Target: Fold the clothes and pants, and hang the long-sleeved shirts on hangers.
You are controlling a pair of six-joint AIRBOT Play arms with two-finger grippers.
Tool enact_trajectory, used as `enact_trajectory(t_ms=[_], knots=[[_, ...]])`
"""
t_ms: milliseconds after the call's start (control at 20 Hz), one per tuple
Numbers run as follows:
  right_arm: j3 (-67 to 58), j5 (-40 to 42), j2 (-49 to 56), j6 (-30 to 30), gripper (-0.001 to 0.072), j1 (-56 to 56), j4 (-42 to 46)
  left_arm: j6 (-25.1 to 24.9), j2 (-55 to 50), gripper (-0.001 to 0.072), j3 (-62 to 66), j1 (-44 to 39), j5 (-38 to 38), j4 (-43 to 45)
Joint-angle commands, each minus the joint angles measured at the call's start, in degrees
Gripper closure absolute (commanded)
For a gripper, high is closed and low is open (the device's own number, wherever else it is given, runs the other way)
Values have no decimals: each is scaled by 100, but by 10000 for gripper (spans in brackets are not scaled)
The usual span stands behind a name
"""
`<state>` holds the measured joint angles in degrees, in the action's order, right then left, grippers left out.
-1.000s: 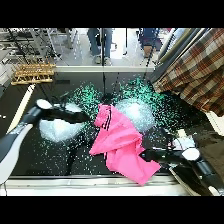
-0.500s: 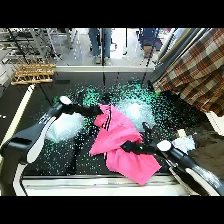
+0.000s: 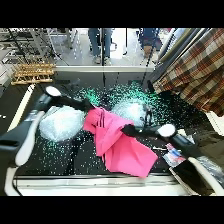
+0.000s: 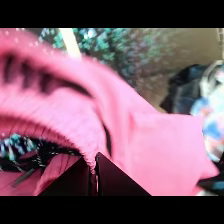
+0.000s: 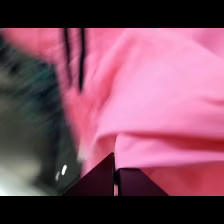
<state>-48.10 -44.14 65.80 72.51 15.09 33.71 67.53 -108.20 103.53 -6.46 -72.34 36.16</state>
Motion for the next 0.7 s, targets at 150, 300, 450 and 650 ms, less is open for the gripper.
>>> enact_trajectory(t_ms=[150, 300, 450, 650], knots=[[-2328, -3991, -2240, 146, 698, -734, 269, -313, 2632, 695, 17, 1036, -2518, -22], [-3263, -3257, -2914, 389, 697, -1126, 1019, -323, 3858, 695, 17, 1593, -3132, -22], [-3355, -2498, -2581, 439, 698, -1296, 1875, -387, 4546, 694, 15, 1867, -2857, -17], [-3357, -1537, -332, 90, 698, -1290, 1379, -321, 3965, 694, -146, 1659, -1886, 35]])
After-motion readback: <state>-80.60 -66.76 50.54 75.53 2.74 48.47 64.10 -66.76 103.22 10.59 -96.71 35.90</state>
